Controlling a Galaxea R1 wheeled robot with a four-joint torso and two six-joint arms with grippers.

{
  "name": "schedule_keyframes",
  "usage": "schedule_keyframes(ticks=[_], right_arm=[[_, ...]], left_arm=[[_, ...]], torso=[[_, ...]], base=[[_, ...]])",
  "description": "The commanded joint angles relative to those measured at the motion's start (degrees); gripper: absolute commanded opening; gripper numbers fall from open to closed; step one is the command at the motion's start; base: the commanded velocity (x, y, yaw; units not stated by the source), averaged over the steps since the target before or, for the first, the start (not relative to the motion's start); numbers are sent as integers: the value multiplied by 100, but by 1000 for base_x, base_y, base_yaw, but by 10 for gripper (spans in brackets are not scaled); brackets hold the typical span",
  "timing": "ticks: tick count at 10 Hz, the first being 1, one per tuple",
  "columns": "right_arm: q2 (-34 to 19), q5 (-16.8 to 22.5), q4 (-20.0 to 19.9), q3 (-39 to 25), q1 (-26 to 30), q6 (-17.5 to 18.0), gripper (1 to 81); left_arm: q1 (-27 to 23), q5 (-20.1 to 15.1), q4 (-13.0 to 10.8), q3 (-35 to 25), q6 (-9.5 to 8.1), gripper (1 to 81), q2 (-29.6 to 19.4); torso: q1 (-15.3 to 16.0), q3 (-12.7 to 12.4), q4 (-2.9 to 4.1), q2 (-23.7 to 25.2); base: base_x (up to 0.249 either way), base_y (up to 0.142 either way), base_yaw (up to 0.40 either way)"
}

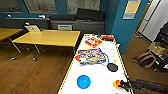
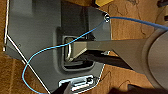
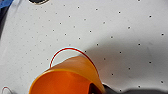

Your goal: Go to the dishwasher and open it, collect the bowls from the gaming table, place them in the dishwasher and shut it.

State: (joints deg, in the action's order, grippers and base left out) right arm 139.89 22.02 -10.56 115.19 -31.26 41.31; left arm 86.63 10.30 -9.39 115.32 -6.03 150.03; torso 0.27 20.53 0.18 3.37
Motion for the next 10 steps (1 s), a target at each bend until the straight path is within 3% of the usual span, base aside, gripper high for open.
schedule_keyframes(ticks=[1,2,3,4,5,7,8,10], right_arm=[[-1492,171,-87,-1829,1333,139,10],[-2209,301,1,-2609,1876,453,10],[-2826,737,61,-3208,2309,526,10],[-3302,1082,167,-3572,2461,536,10],[-3802,1174,221,-3802,2375,527,10],[-4421,1103,203,-3961,1762,474,10],[-4545,1017,229,-3953,1330,379,10],[-4546,208,238,-3926,293,44,10]], left_arm=[[-18,-336,-19,-98,-3,811,-139],[-18,-319,-28,-97,-11,811,-131],[-36,-301,-54,-106,-3,811,-104],[-105,-283,-81,-141,-3,811,-104],[-219,-317,-29,-237,-11,811,-139],[-430,-319,-28,-815,-64,811,-523],[-527,-283,-28,-1238,-160,811,-954],[-721,-248,-37,-1784,-442,811,-1772]], torso=[[0,0,0,0],[0,0,0,0],[0,0,0,0],[0,0,0,0],[0,0,0,0],[0,0,0,0],[0,0,0,0],[0,0,0,0]], base=[[0,0,0],[0,0,0],[0,0,0],[0,0,0],[0,0,0],[0,0,0],[0,0,0],[0,0,0]])
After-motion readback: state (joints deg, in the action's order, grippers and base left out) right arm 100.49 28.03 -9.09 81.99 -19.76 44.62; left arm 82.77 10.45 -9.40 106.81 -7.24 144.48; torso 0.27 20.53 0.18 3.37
